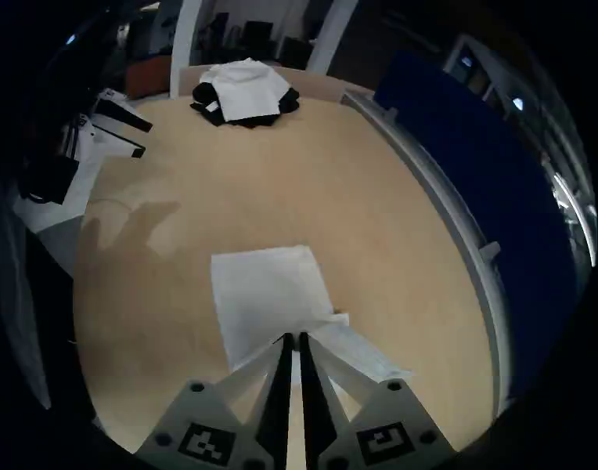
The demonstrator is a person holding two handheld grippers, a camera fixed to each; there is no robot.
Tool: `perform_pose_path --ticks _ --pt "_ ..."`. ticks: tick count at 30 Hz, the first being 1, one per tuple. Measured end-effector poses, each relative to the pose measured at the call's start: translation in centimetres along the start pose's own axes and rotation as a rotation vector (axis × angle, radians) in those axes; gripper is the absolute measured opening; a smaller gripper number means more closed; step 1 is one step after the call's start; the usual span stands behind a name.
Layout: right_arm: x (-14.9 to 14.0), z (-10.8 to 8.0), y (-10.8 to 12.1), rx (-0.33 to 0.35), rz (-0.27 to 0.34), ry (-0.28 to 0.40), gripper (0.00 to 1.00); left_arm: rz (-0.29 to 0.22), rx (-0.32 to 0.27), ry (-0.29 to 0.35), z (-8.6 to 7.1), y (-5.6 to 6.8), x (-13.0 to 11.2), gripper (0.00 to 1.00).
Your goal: Fold towel
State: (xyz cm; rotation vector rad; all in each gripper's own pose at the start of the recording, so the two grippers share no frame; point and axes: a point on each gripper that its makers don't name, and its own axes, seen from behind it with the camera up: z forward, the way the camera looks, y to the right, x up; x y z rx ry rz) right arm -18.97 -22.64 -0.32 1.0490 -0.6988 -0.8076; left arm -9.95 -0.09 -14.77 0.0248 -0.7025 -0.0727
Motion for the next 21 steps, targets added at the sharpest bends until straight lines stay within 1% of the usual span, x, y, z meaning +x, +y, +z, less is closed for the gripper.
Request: perform_pose_path --ticks 3,6,9,12,15,18,19,21 --pt "1.1 1.7 -1.3 0.027 -0.041 -0.007 0.07 -0.012 0.004 0.003 -0.4 -0.1 0.0 0.91" --pt "2.2 4.0 -2.7 0.053 -0.062 -0.004 0.07 -0.026 0.008 0.006 -0.7 -0.1 -0.2 0.91" --pt "2.9 6.6 -4.1 0.082 -0.054 0.0 0.07 -0.037 0.006 0.003 -0.8 0.1 -0.5 0.91" --pt "3.2 8.6 -5.6 0.114 -0.034 -0.002 0.07 -0.039 0.003 -0.002 -0.8 0.2 -0.7 0.92" --pt "3.0 9.6 -6.4 0.127 -0.016 -0.008 0.07 -0.036 -0.002 -0.001 -0.9 0.4 -0.9 0.91" --pt "2.7 9.9 -6.7 0.128 -0.001 -0.017 0.09 -0.034 -0.007 -0.005 -0.8 0.6 -1.0 0.91" --pt "2.6 9.8 -6.6 0.126 0.005 -0.016 0.11 -0.034 -0.008 -0.005 -0.8 0.7 -1.0 0.91" --pt "2.5 9.7 -6.6 0.123 0.018 -0.013 0.21 -0.034 -0.011 -0.006 -0.7 0.8 -1.1 0.91"
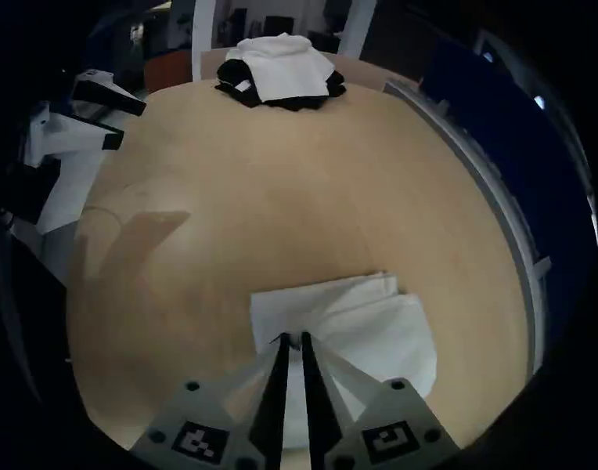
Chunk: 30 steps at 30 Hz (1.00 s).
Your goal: Fold towel
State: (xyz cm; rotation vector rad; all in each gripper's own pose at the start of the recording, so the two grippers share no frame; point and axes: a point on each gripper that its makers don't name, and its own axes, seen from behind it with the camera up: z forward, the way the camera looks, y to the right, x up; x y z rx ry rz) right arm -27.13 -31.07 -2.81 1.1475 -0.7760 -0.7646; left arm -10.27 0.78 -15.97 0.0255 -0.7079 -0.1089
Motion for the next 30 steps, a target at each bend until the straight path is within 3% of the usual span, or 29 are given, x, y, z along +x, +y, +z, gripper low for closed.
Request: perform_pose_path --ticks 4,6,14,30 --pt "0.0 -0.5 0.3 -0.01 0.04 0.015 0.55 0.002 -0.006 0.0 0.1 0.2 0.1 0.91" --pt "-0.1 -0.9 0.5 -0.017 0.062 0.024 0.62 0.003 -0.009 0.0 0.1 0.3 0.2 0.91" --pt "-1.9 -2.6 0.8 -0.046 0.161 0.039 0.65 0.008 -0.012 0.003 0.0 0.4 0.4 0.91" --pt "-8.9 -4.4 0.1 -0.086 0.298 -0.027 0.65 0.012 -0.021 -0.003 0.1 0.7 0.2 0.92"
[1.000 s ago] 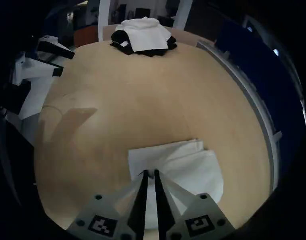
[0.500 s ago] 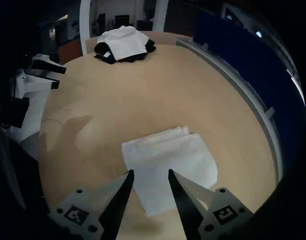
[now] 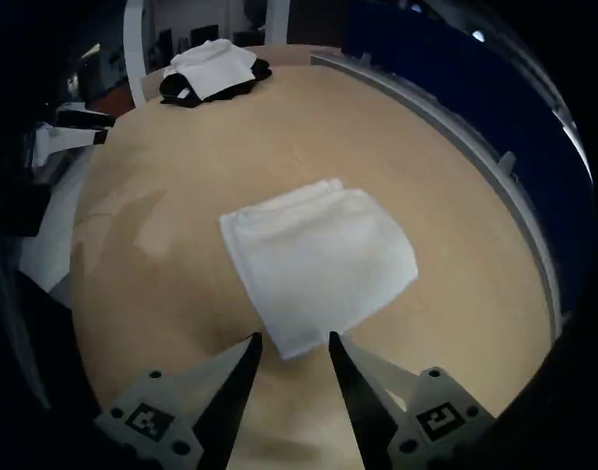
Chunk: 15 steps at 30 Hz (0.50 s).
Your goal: Fold towel
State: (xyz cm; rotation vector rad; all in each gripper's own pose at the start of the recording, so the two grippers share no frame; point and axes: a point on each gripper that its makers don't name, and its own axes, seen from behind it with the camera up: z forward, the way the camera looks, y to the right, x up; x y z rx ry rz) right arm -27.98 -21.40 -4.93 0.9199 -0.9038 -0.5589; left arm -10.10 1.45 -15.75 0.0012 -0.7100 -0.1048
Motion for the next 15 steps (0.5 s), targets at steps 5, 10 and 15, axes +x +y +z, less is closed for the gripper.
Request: perform_pose_path --ticks 5,10,15 --pt "-0.7 0.3 -0.1 -0.004 0.011 -0.008 0.66 0.01 -0.004 -0.002 0.2 0.3 0.0 0.91" --pt "-1.2 0.8 -0.3 -0.007 0.018 -0.013 0.65 0.009 -0.009 -0.002 0.2 0.6 0.3 0.91" --pt "-1.4 1.2 -0.3 -0.007 0.032 -0.015 0.61 -0.001 -0.012 -0.001 0.2 0.8 0.4 0.91"
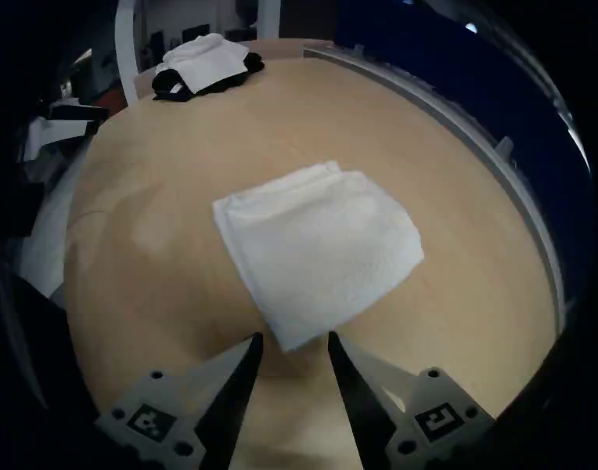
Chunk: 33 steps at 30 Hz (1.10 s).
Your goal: Fold towel
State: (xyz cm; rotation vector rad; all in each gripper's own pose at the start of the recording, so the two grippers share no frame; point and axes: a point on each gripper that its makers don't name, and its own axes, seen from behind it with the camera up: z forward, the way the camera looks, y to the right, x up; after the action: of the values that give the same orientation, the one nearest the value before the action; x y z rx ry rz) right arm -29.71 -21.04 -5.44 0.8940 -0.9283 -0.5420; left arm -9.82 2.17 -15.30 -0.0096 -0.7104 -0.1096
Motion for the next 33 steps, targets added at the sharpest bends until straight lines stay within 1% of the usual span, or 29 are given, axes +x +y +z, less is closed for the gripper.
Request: perform_pose_path --ticks 9,17,21,23,27,30,33 --pt "-0.6 0.5 0.0 0.015 0.035 -0.011 0.37 0.002 0.004 -0.001 0.1 -0.2 0.1 0.91" --pt "-0.7 0.6 -0.4 0.03 0.047 -0.006 0.16 0.006 0.004 -0.003 0.3 0.0 0.1 0.91" --pt "-0.6 0.5 -0.6 0.031 0.05 0.002 0.08 0.013 0.003 -0.004 0.3 0.0 0.0 0.91" --pt "-0.6 0.5 -0.4 0.024 0.055 0.006 0.06 0.015 0.003 -0.004 0.3 0.1 0.1 0.91" --pt "-0.3 0.3 0.1 0.004 0.065 0.017 0.04 0.016 0.002 -0.005 0.3 0.1 0.1 0.91" --pt "0.4 -0.4 0.4 -0.004 0.068 0.036 0.04 0.015 0.001 -0.004 0.3 0.0 0.1 0.92" --pt "1.6 -1.5 0.9 -0.022 0.062 0.065 0.04 0.016 -0.001 -0.001 0.3 0.0 0.4 0.91"
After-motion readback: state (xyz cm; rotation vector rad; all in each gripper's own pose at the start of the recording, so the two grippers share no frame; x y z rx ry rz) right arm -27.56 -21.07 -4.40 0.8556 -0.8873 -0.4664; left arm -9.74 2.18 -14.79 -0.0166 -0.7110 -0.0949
